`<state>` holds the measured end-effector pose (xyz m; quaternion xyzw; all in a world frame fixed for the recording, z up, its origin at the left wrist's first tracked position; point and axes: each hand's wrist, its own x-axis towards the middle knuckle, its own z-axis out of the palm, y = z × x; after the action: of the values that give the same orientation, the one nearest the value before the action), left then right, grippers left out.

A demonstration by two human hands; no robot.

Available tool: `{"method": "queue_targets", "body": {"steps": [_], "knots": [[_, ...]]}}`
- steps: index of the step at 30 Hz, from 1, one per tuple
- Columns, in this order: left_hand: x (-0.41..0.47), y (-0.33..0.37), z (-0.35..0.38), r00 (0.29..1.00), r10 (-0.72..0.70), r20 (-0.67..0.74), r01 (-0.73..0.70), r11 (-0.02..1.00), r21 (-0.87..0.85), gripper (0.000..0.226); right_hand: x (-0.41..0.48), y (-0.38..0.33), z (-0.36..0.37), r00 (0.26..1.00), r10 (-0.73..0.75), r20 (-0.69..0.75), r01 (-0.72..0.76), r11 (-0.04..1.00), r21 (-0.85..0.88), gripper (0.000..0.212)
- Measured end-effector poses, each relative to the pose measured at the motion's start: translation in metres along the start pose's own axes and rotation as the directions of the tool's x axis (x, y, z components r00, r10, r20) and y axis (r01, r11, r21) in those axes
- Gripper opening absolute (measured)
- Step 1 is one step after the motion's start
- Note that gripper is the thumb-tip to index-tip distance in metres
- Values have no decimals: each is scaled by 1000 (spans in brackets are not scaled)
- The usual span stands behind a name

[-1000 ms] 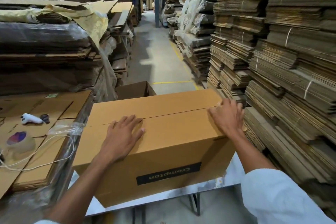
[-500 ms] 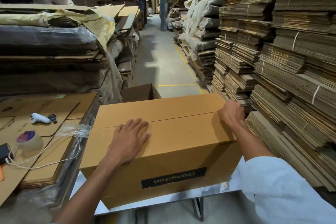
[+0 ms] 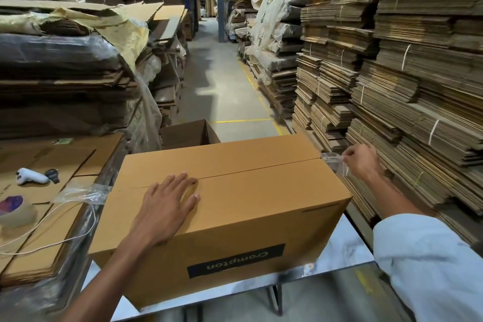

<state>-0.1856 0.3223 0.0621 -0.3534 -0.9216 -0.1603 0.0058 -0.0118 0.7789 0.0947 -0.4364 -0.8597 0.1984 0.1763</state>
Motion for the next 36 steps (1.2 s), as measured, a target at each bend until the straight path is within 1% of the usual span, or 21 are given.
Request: {"method": "queue_targets", "body": {"steps": [3,5,7,10,11,12,13,14,15,17,18,19,20,22,23,24,27,29,32,33,36], "knots": [[0,0,-1,1000,2,7,-2,1000,3,59,-5,4,15,995,89,-52,-85,994,68,6],[-1,0,-2,1000,3,8,-3,1000,13,58,-7,9,24,968,237,-81,-224,964,147,29],[-2,-1,-1,1000,0,4,0,1000,11,57,-3,14,30,931,366,-21,-349,902,256,37],[-2,-2,-1,1000,0,-1,0,1000,-3,57,28,32,46,886,445,132,-455,778,433,18],[-2,-2,-1,1000,0,3,0,1000,-1,57,40,35,52,869,485,102,-472,749,465,17],[-3,-2,-2,1000,0,6,0,1000,0,57,50,37,54,845,535,13,-473,734,487,12],[-3,-1,-2,1000,0,7,0,1000,-1,56,56,36,51,872,488,-44,-427,801,419,10],[-3,-1,-3,1000,-1,5,1,1000,-2,56,59,22,46,875,453,-173,-360,846,394,4],[-4,-1,-3,1000,-2,5,2,1000,-2,56,45,-1,31,861,431,-271,-263,832,489,8],[-3,0,-3,1000,-4,-3,4,1000,2,56,18,-45,12,894,206,-398,-67,939,336,23],[-3,0,-2,1000,-4,-8,4,1000,4,56,4,-66,8,918,64,-391,45,964,264,25],[-3,0,-2,1000,-2,-11,2,1000,4,55,-13,-88,8,931,-126,-342,192,967,169,22],[-3,0,-1,1000,1,-12,-1,1000,3,55,-29,-112,11,920,-297,-254,336,934,125,20],[-4,-1,-1,1000,7,-8,-7,1000,7,55,-71,-146,31,878,-477,31,474,877,81,22],[-3,-1,-2,1000,5,-5,-5,1000,5,54,-92,-157,43,839,-519,163,520,853,41,26],[-2,-1,-4,1000,5,-7,-5,1000,3,54,-113,-164,56,803,-544,244,559,829,11,33],[6,-12,-16,999,-19,-44,19,1000,9,51,-172,-178,84,709,-608,357,657,753,-23,67],[21,-35,-26,997,-72,-30,73,997,23,55,-192,-180,90,641,-622,450,711,703,-40,85],[54,-82,-44,985,-155,81,149,986,78,68,-209,-176,94,519,-671,529,819,567,-85,98],[64,-94,-51,977,-174,123,163,982,96,72,-213,-175,93,491,-676,549,835,545,-75,101],[88,-115,-66,945,-242,219,218,968,127,84,-213,-173,96,474,-687,551,852,516,-89,98]]}}
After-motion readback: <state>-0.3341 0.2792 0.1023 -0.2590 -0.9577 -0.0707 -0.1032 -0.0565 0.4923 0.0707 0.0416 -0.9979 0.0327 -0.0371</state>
